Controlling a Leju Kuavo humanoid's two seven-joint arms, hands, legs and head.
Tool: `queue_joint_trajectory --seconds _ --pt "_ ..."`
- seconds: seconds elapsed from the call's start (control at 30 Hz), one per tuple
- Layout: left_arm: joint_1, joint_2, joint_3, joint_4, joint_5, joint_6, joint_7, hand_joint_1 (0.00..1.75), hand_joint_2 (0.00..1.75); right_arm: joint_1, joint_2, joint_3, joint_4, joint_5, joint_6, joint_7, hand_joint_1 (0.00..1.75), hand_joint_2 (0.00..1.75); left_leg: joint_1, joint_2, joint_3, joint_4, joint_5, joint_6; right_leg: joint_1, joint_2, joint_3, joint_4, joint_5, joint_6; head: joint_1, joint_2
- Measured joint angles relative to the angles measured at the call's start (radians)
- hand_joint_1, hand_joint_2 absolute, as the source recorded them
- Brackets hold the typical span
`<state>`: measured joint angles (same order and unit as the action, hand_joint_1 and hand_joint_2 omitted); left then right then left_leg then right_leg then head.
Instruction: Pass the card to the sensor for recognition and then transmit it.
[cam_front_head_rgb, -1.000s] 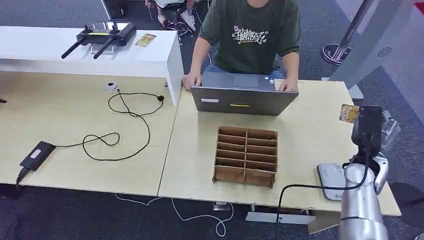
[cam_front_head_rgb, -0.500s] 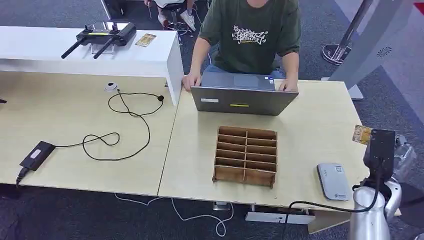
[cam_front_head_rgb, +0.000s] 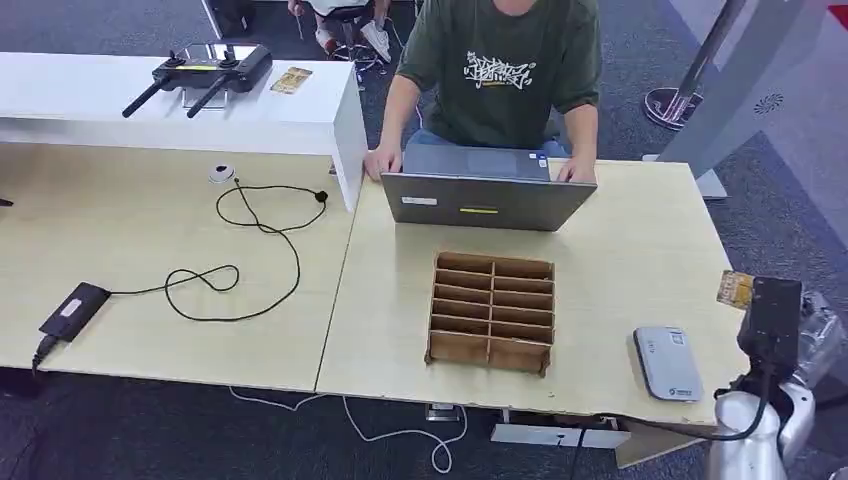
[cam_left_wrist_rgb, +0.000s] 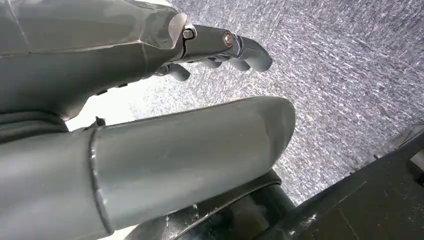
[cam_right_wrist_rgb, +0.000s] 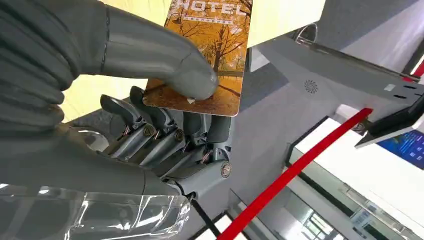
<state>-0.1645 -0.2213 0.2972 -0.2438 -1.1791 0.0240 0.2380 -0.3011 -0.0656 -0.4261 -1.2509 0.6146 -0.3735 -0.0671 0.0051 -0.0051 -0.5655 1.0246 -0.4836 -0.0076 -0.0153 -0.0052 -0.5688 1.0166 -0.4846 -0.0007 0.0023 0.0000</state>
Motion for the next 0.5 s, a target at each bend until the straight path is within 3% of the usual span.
queue_joint_trajectory --seconds 0.5 --pt "-0.001 0.0 0.0 0.0 -0.003 0.0 0.0 0.0 0.0 -0.067 -0.024 -0.02 0.145 0.004 0.023 -0.01 1.75 1.75 0.0 0.0 0.0 0.0 0.0 0.0 0.0 0.0 0.0 0.0 0.0 0.0 0.0 0.0"
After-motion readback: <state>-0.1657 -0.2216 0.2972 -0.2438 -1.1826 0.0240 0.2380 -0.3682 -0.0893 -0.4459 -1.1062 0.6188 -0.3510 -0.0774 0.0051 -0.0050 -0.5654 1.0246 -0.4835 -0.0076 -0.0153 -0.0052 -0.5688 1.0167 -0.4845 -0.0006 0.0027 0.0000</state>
